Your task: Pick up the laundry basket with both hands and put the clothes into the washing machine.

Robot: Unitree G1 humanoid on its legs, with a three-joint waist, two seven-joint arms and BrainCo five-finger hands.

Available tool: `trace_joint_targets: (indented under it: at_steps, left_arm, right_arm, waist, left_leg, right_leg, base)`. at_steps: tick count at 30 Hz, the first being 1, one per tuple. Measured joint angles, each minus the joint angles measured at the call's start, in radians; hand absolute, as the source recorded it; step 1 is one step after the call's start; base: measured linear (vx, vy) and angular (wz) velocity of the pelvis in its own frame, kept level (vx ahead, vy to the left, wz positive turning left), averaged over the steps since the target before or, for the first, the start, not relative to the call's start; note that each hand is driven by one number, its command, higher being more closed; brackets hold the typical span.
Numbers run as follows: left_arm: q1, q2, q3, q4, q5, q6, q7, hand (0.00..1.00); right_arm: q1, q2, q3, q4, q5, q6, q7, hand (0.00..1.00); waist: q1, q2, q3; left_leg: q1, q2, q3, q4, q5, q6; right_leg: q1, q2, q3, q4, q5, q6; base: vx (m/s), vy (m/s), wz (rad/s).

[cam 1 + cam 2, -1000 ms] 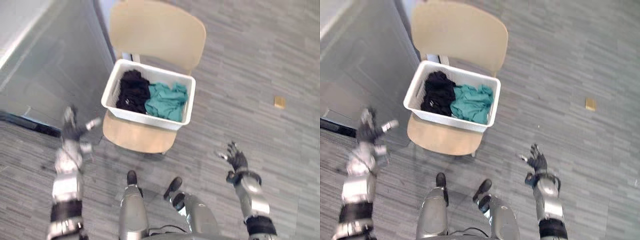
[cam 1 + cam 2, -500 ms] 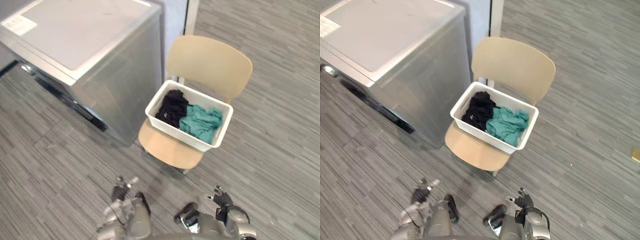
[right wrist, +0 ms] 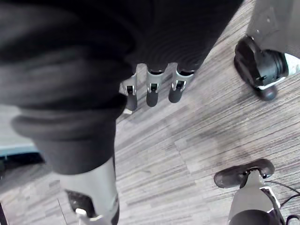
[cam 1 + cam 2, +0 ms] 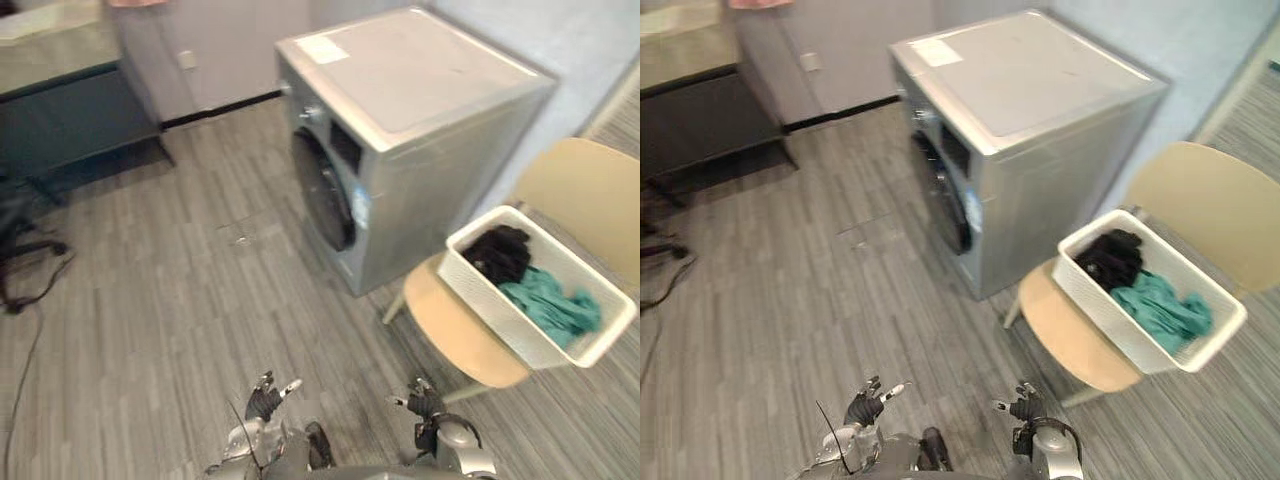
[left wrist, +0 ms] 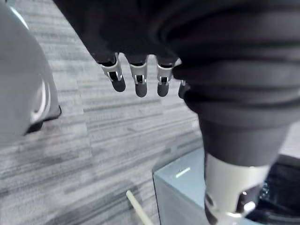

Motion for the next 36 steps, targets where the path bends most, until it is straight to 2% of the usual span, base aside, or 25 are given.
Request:
trace_joint_targets:
  at_steps: [1, 2, 3, 6, 8, 10, 11, 14, 16, 18, 19, 20, 21, 22, 23, 24, 26, 27, 29, 30, 31, 32, 33, 34, 36]
  left_arm:
    - [-0.003, 0.006, -0.004, 0.002, 0.005, 0.000, 0.000, 0.00]
    - [-0.006, 0.013, -0.006, 0.010, 0.022, -0.001, 0.000, 0.00]
    - [-0.009, 0.018, -0.017, 0.024, 0.024, -0.002, 0.000, 0.00]
    - [-0.026, 0.018, -0.020, 0.040, 0.025, -0.002, 0.000, 0.00]
    - [-0.028, 0.017, -0.020, 0.040, 0.026, -0.002, 0.001, 0.00]
    - [-0.041, 0.016, -0.023, 0.040, 0.028, -0.002, 0.001, 0.00]
    - [-0.055, 0.015, -0.026, 0.040, 0.034, -0.002, 0.001, 0.00]
    - [-0.104, 0.012, -0.041, 0.075, 0.037, -0.005, 0.001, 0.00]
    - [-0.116, 0.013, -0.061, 0.099, 0.042, -0.005, 0.002, 0.00]
    - [-0.112, 0.008, -0.060, 0.103, 0.040, -0.004, 0.003, 0.00]
    - [-0.104, 0.008, -0.057, 0.101, 0.040, -0.004, 0.002, 0.00]
    - [-0.091, 0.001, -0.056, 0.096, 0.040, -0.004, 0.002, 0.00]
    - [-0.088, -0.002, -0.057, 0.097, 0.041, -0.003, 0.003, 0.00]
    - [-0.093, -0.005, -0.057, 0.097, 0.042, -0.003, 0.002, 0.00]
    - [-0.100, -0.005, -0.057, 0.097, 0.042, -0.004, 0.003, 0.00]
    - [-0.111, -0.004, -0.056, 0.095, 0.042, -0.005, 0.003, 0.00]
    - [-0.107, -0.002, -0.056, 0.093, 0.042, -0.007, 0.002, 0.00]
    - [-0.097, -0.001, -0.056, 0.091, 0.042, -0.008, 0.002, 0.00]
    - [-0.066, -0.001, -0.052, 0.073, 0.041, -0.010, 0.002, 0.00]
    - [-0.060, -0.002, -0.050, 0.070, 0.041, -0.011, 0.002, 0.00]
    - [-0.048, -0.011, -0.045, 0.073, 0.036, -0.013, 0.008, 0.00]
    - [-0.038, -0.027, -0.045, 0.077, 0.030, -0.014, 0.013, 0.00]
    - [-0.044, -0.027, -0.047, 0.078, 0.027, -0.015, 0.014, 0.00]
    - [-0.052, -0.004, -0.042, 0.075, 0.028, -0.021, 0.022, 0.00]
    - [-0.043, 0.016, -0.017, 0.076, 0.027, -0.024, 0.026, 0.00]
  right_arm:
    - [0.004, 0.000, 0.007, -0.018, 0.004, -0.004, 0.000, 0.00]
    - [0.009, 0.000, 0.020, -0.050, 0.021, -0.006, -0.002, 0.00]
    - [0.016, 0.000, 0.028, -0.085, 0.042, -0.015, -0.004, 0.00]
    - [0.003, 0.000, 0.029, -0.130, 0.083, -0.044, -0.007, 0.00]
    - [-0.023, 0.001, 0.042, -0.135, 0.104, -0.052, -0.008, 0.00]
    - [-0.030, 0.003, 0.060, -0.169, 0.128, -0.074, -0.009, 0.00]
    - [-0.029, 0.003, 0.062, -0.200, 0.129, -0.081, -0.010, 0.00]
    - [-0.030, 0.000, 0.058, -0.265, 0.129, -0.088, -0.023, 0.00]
    - [-0.026, 0.001, 0.056, -0.274, 0.128, -0.089, -0.027, 0.00]
    - [-0.028, 0.004, 0.042, -0.282, 0.129, -0.089, -0.052, 0.00]
    - [-0.028, 0.003, 0.036, -0.294, 0.130, -0.089, -0.061, 0.00]
    - [-0.023, 0.001, 0.027, -0.328, 0.130, -0.091, -0.071, 0.00]
    - [-0.021, 0.006, 0.012, -0.356, 0.129, -0.110, -0.079, 0.00]
    - [-0.040, 0.011, -0.003, -0.355, 0.128, -0.120, -0.093, 0.00]
    - [-0.048, 0.012, -0.021, -0.355, 0.127, -0.120, -0.097, 0.00]
    - [-0.048, 0.010, -0.043, -0.354, 0.126, -0.120, -0.103, 0.00]
    - [-0.048, 0.009, -0.054, -0.354, 0.125, -0.120, -0.111, 0.00]
    - [-0.056, 0.010, -0.049, -0.352, 0.122, -0.120, -0.111, 0.00]
    - [-0.089, 0.000, -0.012, -0.327, 0.116, -0.120, -0.110, 0.00]
    - [-0.102, -0.006, 0.003, -0.315, 0.115, -0.120, -0.108, 0.00]
    - [-0.110, -0.022, 0.018, -0.308, 0.114, -0.121, -0.109, 0.00]
    - [-0.112, -0.045, 0.019, -0.304, 0.107, -0.121, -0.107, 0.00]
    - [-0.110, -0.035, 0.015, -0.299, 0.105, -0.119, -0.108, 0.00]
    - [-0.110, -0.024, 0.024, -0.302, 0.100, -0.116, -0.108, 0.00]
    - [-0.143, -0.016, 0.070, -0.304, 0.086, -0.117, -0.108, 0.00]
  waist:
    - [-0.005, -0.002, 0.009]
    - [-0.019, -0.009, 0.019]
    - [-0.035, -0.011, 0.023]
    - [-0.046, -0.021, 0.043]
    - [-0.043, -0.019, 0.046]
    - [-0.038, -0.021, 0.047]
    - [-0.034, -0.026, 0.044]
    - [-0.034, -0.021, 0.044]
    - [-0.044, -0.012, 0.043]
    - [-0.044, 0.000, 0.048]
    - [-0.043, 0.011, 0.047]
    - [-0.041, 0.034, 0.038]
    - [-0.031, 0.045, 0.029]
    - [-0.022, 0.039, 0.031]
    - [-0.022, 0.034, 0.033]
    - [-0.022, 0.020, 0.041]
    - [-0.022, 0.003, 0.051]
    - [-0.021, 0.008, 0.050]
    - [-0.015, 0.014, 0.051]
    - [-0.014, 0.030, 0.043]
    - [-0.007, 0.062, 0.043]
    - [0.002, 0.102, 0.041]
    - [0.004, 0.093, 0.042]
    - [0.000, 0.061, 0.042]
    - [0.009, 0.028, 0.029]
  left_leg:
    - [0.008, -0.016, -0.023, -0.016, 0.006, 0.017]
    - [0.025, -0.050, -0.073, -0.047, 0.023, 0.036]
    - [0.037, -0.069, -0.104, -0.066, 0.029, 0.039]
    - [0.070, -0.085, -0.106, -0.076, 0.032, 0.034]
    - [0.088, -0.085, -0.109, -0.088, 0.029, 0.032]
    - [0.115, -0.090, -0.115, -0.126, 0.029, 0.028]
    - [0.119, -0.098, -0.121, -0.131, 0.022, 0.019]
    - [0.126, -0.091, -0.146, -0.106, -0.024, -0.016]
    - [0.131, -0.054, -0.148, -0.029, -0.060, -0.073]
    - [0.075, 0.067, -0.025, 0.295, -0.050, -0.104]
    - [0.067, 0.108, 0.010, 0.375, -0.039, -0.118]
    - [0.040, 0.178, 0.056, 0.496, -0.002, -0.116]
    - [-0.007, 0.255, 0.100, 0.647, 0.086, -0.107]
    - [-0.043, 0.310, 0.135, 0.723, 0.063, -0.075]
    - [-0.053, 0.331, 0.146, 0.733, 0.050, -0.057]
    - [-0.065, 0.354, 0.142, 0.698, 0.025, -0.060]
    - [-0.097, 0.351, 0.072, 0.562, 0.015, -0.058]
    - [-0.123, 0.336, -0.020, 0.441, 0.017, -0.061]
    - [-0.127, 0.291, -0.205, 0.208, 0.033, -0.087]
    - [-0.113, 0.267, -0.305, 0.101, 0.051, -0.114]
    - [-0.080, 0.258, -0.382, -0.016, 0.077, -0.156]
    - [-0.066, 0.252, -0.421, -0.033, 0.137, -0.247]
    - [-0.068, 0.231, -0.400, -0.013, 0.128, -0.234]
    - [-0.060, 0.186, -0.366, -0.024, 0.120, -0.214]
    - [-0.062, 0.136, -0.281, -0.022, 0.105, -0.175]
  right_leg:
    - [-0.015, 0.044, 0.078, 0.018, -0.041, 0.016]
    - [-0.042, 0.131, 0.185, 0.038, -0.094, 0.031]
    - [-0.067, 0.201, 0.226, 0.030, -0.119, 0.055]
    - [-0.119, 0.278, 0.182, -0.057, -0.118, 0.071]
    - [-0.149, 0.323, 0.146, -0.178, -0.080, 0.079]
    - [-0.149, 0.358, 0.106, -0.319, 0.008, 0.075]
    - [-0.148, 0.364, 0.094, -0.355, 0.046, 0.056]
    - [-0.138, 0.372, 0.081, -0.348, 0.095, 0.005]
    - [-0.090, 0.382, 0.059, -0.355, 0.097, 0.002]
    - [0.002, 0.414, 0.030, -0.351, 0.076, 0.003]
    - [0.024, 0.431, 0.032, -0.352, 0.070, 0.001]
    - [0.051, 0.458, 0.038, -0.363, 0.061, -0.006]
    - [0.085, 0.477, 0.084, -0.396, 0.056, -0.008]
    - [0.100, 0.475, 0.122, -0.411, 0.059, -0.004]
    - [0.110, 0.468, 0.136, -0.418, 0.062, 0.000]
    - [0.132, 0.451, 0.165, -0.434, 0.067, 0.008]
    - [0.157, 0.429, 0.214, -0.467, 0.074, 0.026]
    - [0.157, 0.425, 0.253, -0.480, 0.080, 0.043]
    - [0.133, 0.417, 0.328, -0.470, 0.069, 0.074]
    - [0.115, 0.410, 0.363, -0.452, 0.060, 0.091]
    - [0.098, 0.415, 0.402, -0.435, 0.059, 0.137]
    - [0.099, 0.428, 0.438, -0.434, 0.058, 0.183]
    - [0.107, 0.405, 0.450, -0.440, 0.063, 0.192]
    - [0.101, 0.360, 0.452, -0.437, 0.066, 0.205]
    - [0.058, 0.297, 0.502, -0.445, 0.078, 0.219]
  base:
    - [0.01, 0.156, 1.37]
    - [0.05, 0.157, 1.38]
    - [0.07, 0.136, 1.34]
    - [0.10, 0.056, 0.81]
    - [0.11, 0.052, 0.10]
    - [0.21, 0.047, 0.01]
    - [0.24, 0.018, 0.08]
    - [0.34, -0.013, 0.14]
    - [0.38, -0.043, 0.18]
    - [0.35, -0.078, -0.04]
    - [0.35, -0.070, -0.46]
    - [0.40, -0.012, -0.80]
    - [0.45, 0.029, -1.07]
    - [0.36, 0.049, -0.92]
    - [0.29, 0.049, -0.71]
    - [0.21, 0.049, -0.47]
    - [0.22, 0.153, -0.60]
    - [0.20, 0.302, -0.97]
    - [0.10, 0.347, -1.04]
    - [0.06, 0.437, -1.06]
    - [0.08, 0.588, -1.29]
    - [0.09, 0.524, -1.11]
    - [0.11, 0.507, -0.70]
    - [0.11, 0.332, -0.37]
    - [0.10, 0.328, -0.55]
